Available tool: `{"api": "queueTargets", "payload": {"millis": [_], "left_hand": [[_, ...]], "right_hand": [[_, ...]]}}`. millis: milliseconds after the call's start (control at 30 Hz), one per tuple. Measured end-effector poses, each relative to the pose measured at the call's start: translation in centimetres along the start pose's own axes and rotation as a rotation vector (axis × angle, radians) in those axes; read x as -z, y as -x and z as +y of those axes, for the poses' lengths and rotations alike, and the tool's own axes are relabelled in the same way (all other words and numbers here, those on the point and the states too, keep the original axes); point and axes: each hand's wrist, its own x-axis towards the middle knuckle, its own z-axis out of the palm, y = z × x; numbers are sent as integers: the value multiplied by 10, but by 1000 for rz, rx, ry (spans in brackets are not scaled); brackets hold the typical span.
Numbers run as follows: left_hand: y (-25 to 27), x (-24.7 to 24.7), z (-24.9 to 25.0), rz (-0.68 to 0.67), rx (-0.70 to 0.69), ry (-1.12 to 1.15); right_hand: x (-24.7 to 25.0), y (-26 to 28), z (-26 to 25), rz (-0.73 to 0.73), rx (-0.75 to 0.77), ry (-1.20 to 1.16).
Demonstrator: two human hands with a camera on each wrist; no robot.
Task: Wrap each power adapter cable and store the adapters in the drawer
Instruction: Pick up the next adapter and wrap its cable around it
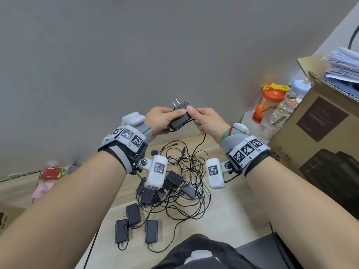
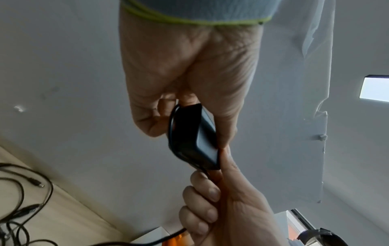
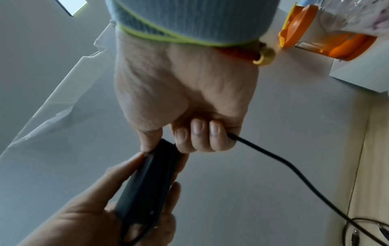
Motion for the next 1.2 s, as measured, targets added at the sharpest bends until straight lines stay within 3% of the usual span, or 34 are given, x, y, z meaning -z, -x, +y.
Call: {"api": "queueTargets", "payload": {"millis": [167,400,567,767,1000,1200], "left_hand": [[3,-2,-4,-76,48,201],[8,12,1,-109,61,-8],[9,7,4,-72,91,118],[12,3,2,37,21,114],[9,15,1,148,-22,-79],[11,12,2,119,-50,-295]], "right_hand": [[-7,-5,5,15,0,35],[3,2,3,-67,-13,24],[-2,3,4,-51,15,71],[-4,7,3,-27,30,96],[15,18,-3,-92,113,295],[19,15,-16,-71,187,284]]}}
